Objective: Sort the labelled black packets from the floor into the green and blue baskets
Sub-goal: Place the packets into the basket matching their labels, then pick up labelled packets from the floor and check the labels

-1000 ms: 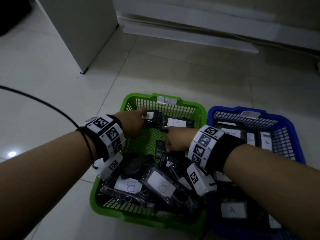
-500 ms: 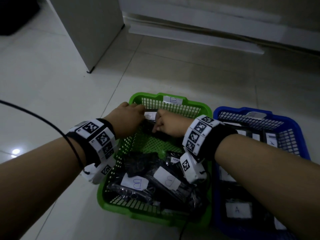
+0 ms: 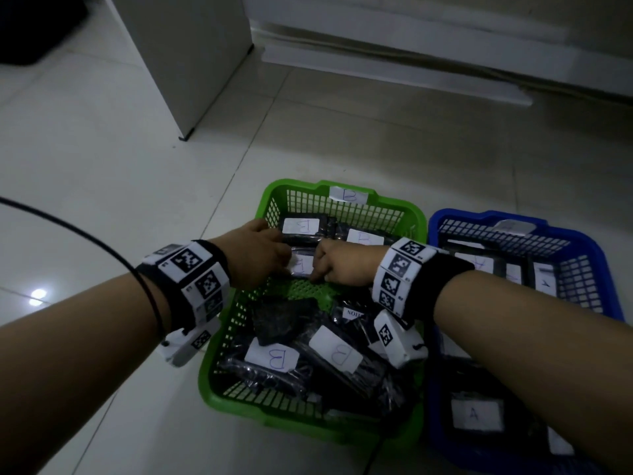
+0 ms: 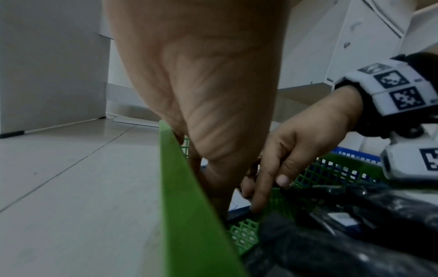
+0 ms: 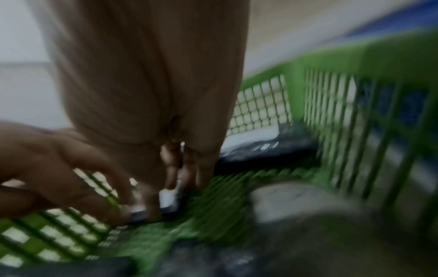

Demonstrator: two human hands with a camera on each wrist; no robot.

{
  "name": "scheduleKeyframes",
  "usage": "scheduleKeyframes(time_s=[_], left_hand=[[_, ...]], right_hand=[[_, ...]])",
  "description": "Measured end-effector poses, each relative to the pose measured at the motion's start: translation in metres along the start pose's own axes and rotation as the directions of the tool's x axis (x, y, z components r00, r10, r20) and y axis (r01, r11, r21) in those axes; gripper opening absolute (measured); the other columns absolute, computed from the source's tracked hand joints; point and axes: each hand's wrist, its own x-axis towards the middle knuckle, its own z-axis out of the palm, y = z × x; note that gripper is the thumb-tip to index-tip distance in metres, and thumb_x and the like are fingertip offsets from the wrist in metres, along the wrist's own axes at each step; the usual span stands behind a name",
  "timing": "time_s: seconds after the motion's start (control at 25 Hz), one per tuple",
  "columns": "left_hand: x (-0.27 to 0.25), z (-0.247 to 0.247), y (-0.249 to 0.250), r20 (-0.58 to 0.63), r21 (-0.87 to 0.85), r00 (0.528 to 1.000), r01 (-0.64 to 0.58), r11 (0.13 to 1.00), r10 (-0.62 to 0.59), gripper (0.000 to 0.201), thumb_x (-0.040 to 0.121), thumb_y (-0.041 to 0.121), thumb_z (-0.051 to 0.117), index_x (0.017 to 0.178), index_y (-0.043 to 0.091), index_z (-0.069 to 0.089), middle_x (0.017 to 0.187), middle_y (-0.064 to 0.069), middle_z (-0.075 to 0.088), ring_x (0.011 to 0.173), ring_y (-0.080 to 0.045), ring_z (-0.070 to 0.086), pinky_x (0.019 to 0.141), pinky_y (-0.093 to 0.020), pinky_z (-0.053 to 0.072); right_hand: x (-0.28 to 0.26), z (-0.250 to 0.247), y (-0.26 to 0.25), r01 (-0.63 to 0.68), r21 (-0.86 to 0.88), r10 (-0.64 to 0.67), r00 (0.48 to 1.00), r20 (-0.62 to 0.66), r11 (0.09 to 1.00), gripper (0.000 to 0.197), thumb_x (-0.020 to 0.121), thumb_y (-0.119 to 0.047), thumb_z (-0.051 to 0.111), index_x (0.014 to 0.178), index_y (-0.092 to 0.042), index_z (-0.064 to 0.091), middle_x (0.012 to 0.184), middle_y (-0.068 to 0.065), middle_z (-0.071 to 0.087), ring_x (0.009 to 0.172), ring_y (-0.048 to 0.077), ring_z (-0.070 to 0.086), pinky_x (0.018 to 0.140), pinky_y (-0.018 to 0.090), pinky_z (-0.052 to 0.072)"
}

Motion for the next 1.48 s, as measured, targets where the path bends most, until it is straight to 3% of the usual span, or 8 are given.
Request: scheduleKeyframes(time_s=[0.08,0.32,0.68,0.84,0.96,1.24,1.36,1.48], left_hand=[[0.001,0.002,0.0,0.013,0.031,1.0,0.01,0.999,-0.011,0.046,0.093,0.031,0.044,0.138,0.04,0.04,0.147,0.009,0.034,0.135,-0.022,0.028,0.113,-0.04,0.016],[0.009,-0.001,0.001,-0.042,-0.062,0.999,0.014,0.998,-0.016,0.041,0.094,0.043,0.043,0.135,0.04,0.044,0.144,0.008,0.034,0.13,-0.02,0.034,0.111,-0.037,0.024],[0.011,0.001,0.012,0.102,-0.033,0.993,-0.055,0.998,0.058,0.049,0.095,0.035,0.045,0.143,0.033,0.035,0.156,0.009,0.016,0.142,-0.017,0.025,0.118,-0.043,0.012],[0.008,0.003,0.014,0.097,-0.028,0.994,-0.05,0.998,0.053,0.049,0.095,0.033,0.044,0.143,0.034,0.034,0.156,0.009,0.015,0.142,-0.017,0.023,0.118,-0.043,0.005],[0.011,0.007,0.012,0.082,-0.055,0.995,-0.058,0.997,0.063,0.048,0.095,0.033,0.044,0.142,0.033,0.037,0.155,0.007,0.018,0.14,-0.019,0.029,0.118,-0.042,0.007],[0.018,-0.004,0.014,-0.148,-0.239,0.986,-0.114,0.964,0.079,0.038,0.092,0.036,0.049,0.13,0.03,0.053,0.15,0.001,0.029,0.129,-0.021,0.039,0.109,-0.032,0.033],[0.025,-0.011,0.027,-0.161,-0.28,0.97,-0.221,0.934,0.182,0.043,0.093,0.031,0.048,0.135,0.039,0.046,0.157,0.006,0.014,0.138,-0.02,0.028,0.114,-0.036,0.029],[0.033,-0.011,0.037,-0.061,-0.212,0.986,-0.163,0.964,0.153,0.047,0.095,0.036,0.044,0.139,0.049,0.033,0.158,0.009,-0.005,0.144,-0.025,0.013,0.118,-0.046,0.019]], right_hand=[[-0.007,-0.006,-0.001,0.034,0.036,-0.036,0.999,0.038,0.999,0.036,0.094,-0.011,0.054,0.129,-0.006,0.059,0.131,0.008,0.055,0.122,0.021,0.05,0.103,0.023,0.035],[-0.053,0.006,-0.03,-0.082,0.147,0.048,0.974,0.222,0.986,0.065,0.072,-0.058,0.071,0.121,-0.022,0.049,0.087,-0.015,0.05,0.086,0.012,0.055,0.072,0.027,0.045],[-0.054,0.004,-0.013,-0.119,0.349,0.139,0.99,-0.034,0.93,0.036,0.087,-0.029,0.064,0.122,-0.02,0.06,0.099,-0.008,0.057,0.09,0.011,0.055,0.075,0.025,0.043],[-0.057,-0.016,0.019,-0.126,0.752,0.524,0.789,-0.319,0.647,0.035,0.086,-0.012,0.062,0.12,-0.018,0.059,0.107,0.001,0.058,0.087,0.02,0.062,0.078,0.039,0.057],[-0.057,-0.013,0.029,-0.166,0.779,0.654,0.662,-0.367,0.605,0.034,0.082,-0.004,0.062,0.113,-0.016,0.057,0.105,0.003,0.053,0.076,0.029,0.068,0.067,0.047,0.061],[-0.051,-0.001,0.023,-0.381,0.575,0.598,0.763,-0.246,0.724,0.027,0.086,-0.002,0.06,0.113,-0.006,0.061,0.108,0.005,0.06,0.095,0.023,0.06,0.073,0.028,0.048],[-0.051,-0.003,0.018,-0.48,0.466,0.616,0.763,-0.196,0.743,0.038,0.092,-0.009,0.052,0.129,0.0,0.045,0.117,0.013,0.059,0.091,0.025,0.058,0.069,0.028,0.046],[-0.056,-0.003,0.017,-0.557,0.278,0.604,0.787,-0.127,0.783,0.022,0.095,-0.004,0.04,0.106,0.006,0.056,0.106,0.017,0.058,0.075,0.022,0.053,0.051,0.022,0.032]])
